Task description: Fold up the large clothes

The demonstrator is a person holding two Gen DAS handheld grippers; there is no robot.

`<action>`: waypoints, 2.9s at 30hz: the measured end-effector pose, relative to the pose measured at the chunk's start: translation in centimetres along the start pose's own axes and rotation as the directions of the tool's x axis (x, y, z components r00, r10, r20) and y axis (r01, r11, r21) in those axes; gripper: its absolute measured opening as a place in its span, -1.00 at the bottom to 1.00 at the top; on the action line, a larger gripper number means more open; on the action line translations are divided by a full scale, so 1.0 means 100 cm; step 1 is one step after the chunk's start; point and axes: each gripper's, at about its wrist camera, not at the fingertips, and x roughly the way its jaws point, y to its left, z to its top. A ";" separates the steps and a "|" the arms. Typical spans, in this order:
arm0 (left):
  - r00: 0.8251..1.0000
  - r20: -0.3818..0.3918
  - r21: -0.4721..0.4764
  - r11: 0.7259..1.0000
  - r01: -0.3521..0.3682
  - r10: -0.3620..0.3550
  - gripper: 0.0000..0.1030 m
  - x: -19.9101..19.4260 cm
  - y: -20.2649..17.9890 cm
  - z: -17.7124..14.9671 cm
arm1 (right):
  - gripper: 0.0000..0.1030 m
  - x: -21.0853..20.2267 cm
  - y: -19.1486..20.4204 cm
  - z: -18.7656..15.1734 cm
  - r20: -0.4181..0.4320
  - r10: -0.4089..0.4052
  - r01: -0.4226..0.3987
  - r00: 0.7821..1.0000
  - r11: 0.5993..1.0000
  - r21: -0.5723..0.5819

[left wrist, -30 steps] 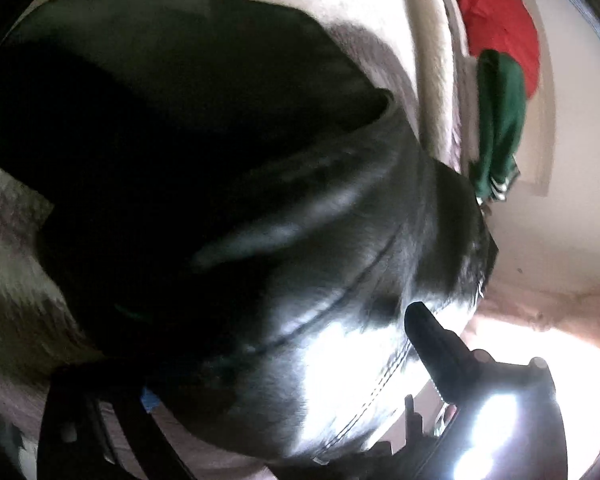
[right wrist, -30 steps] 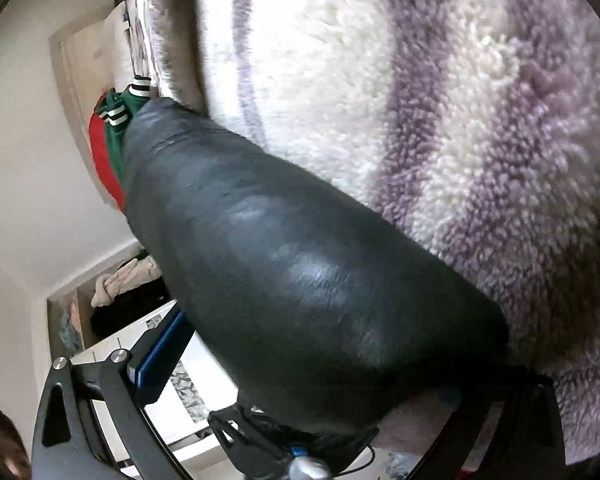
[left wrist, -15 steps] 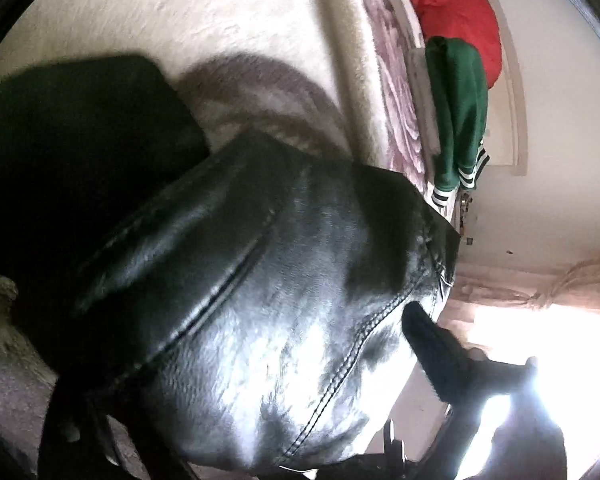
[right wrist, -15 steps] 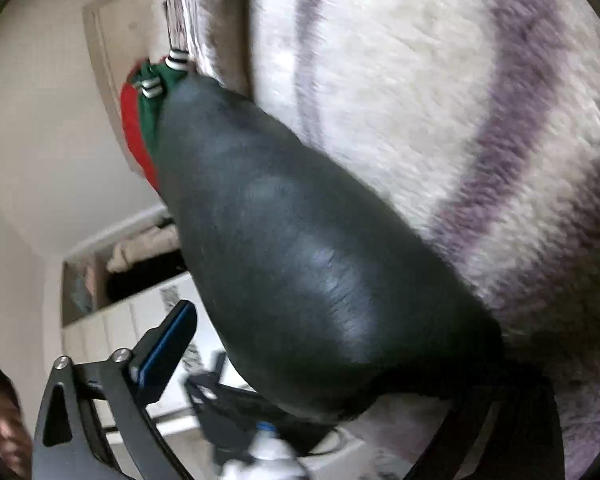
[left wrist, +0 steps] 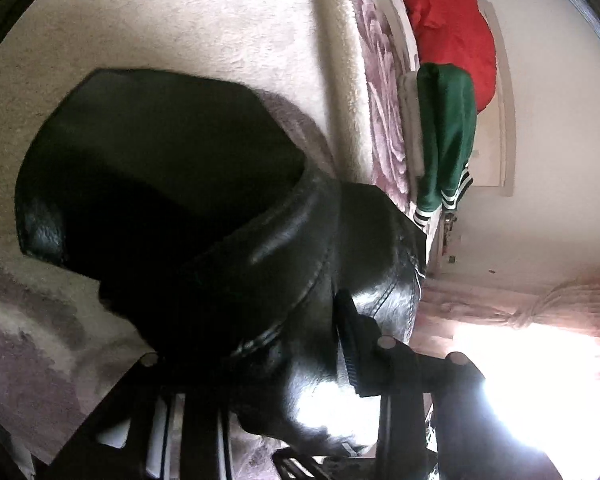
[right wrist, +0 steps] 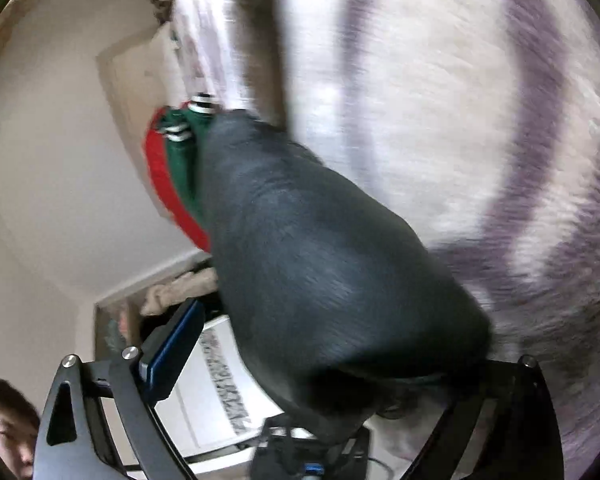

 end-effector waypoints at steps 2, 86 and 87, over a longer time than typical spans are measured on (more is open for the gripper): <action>1.000 0.009 0.000 1.000 0.006 -0.006 -0.49 0.003 -0.004 0.003 | 0.87 0.013 0.018 -0.001 -0.051 -0.016 0.012 0.999 0.996 -0.090; 0.992 -0.110 0.494 0.869 -0.005 0.069 0.47 0.266 -0.358 0.296 | 0.66 0.424 0.362 0.233 -0.024 -0.327 0.304 0.945 0.901 -0.308; 0.991 -0.094 0.523 0.852 -0.032 0.095 0.70 0.264 -0.363 0.291 | 0.75 0.421 0.366 0.230 -0.008 -0.359 0.337 0.933 0.884 -0.324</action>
